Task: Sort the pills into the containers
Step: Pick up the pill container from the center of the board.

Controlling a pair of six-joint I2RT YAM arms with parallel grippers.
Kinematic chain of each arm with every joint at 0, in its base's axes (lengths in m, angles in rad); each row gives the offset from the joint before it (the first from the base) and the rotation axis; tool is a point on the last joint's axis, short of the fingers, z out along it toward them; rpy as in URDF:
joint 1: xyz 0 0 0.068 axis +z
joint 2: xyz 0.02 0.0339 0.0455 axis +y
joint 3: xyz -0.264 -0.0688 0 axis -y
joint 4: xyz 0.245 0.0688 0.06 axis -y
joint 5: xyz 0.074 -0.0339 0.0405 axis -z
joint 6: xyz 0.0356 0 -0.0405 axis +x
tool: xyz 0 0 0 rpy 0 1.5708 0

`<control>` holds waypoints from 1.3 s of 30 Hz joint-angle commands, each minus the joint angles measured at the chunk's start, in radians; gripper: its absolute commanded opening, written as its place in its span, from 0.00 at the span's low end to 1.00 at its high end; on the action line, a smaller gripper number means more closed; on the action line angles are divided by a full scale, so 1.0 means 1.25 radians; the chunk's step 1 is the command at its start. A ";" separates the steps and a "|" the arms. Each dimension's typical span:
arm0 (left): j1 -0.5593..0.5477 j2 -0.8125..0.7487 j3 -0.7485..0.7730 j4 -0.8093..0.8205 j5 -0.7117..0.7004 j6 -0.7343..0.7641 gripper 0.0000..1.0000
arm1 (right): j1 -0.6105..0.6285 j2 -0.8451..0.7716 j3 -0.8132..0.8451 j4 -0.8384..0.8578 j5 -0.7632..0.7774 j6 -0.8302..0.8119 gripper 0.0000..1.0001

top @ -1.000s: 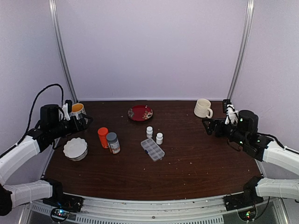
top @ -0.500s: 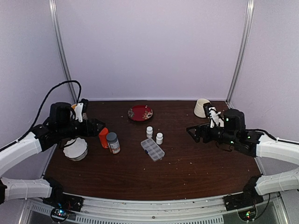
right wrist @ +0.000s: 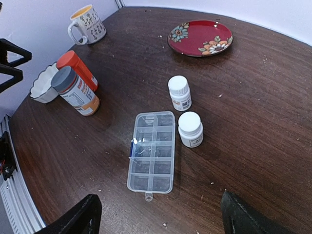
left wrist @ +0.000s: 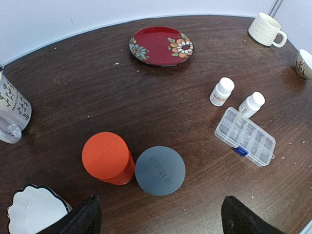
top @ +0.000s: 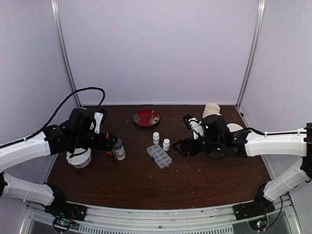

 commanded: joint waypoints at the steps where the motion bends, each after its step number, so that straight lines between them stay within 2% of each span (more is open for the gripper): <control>1: -0.026 0.000 0.026 -0.004 -0.036 -0.008 0.88 | 0.052 0.084 0.073 -0.077 0.081 0.005 0.88; 4: -0.033 0.005 0.026 -0.009 -0.035 -0.011 0.88 | 0.085 0.144 0.129 -0.111 0.141 0.017 0.89; 10: -0.034 -0.027 0.015 0.001 -0.037 -0.028 0.89 | 0.122 0.263 0.233 -0.188 0.206 0.042 1.00; 20: -0.035 -0.118 -0.042 0.025 -0.044 -0.075 0.93 | 0.147 0.400 0.337 -0.275 0.258 0.053 1.00; 28: -0.035 -0.143 -0.043 0.038 -0.039 -0.041 0.96 | 0.162 0.465 0.381 -0.288 0.238 0.048 1.00; 31: -0.035 -0.144 -0.039 0.038 -0.032 -0.027 0.97 | 0.163 0.484 0.387 -0.286 0.238 0.054 0.96; 34: -0.035 -0.145 -0.038 0.035 -0.031 -0.024 0.97 | 0.163 0.502 0.397 -0.295 0.250 0.058 0.86; 39: -0.035 -0.141 -0.039 0.045 -0.012 -0.026 0.97 | 0.163 0.512 0.398 -0.296 0.261 0.055 0.85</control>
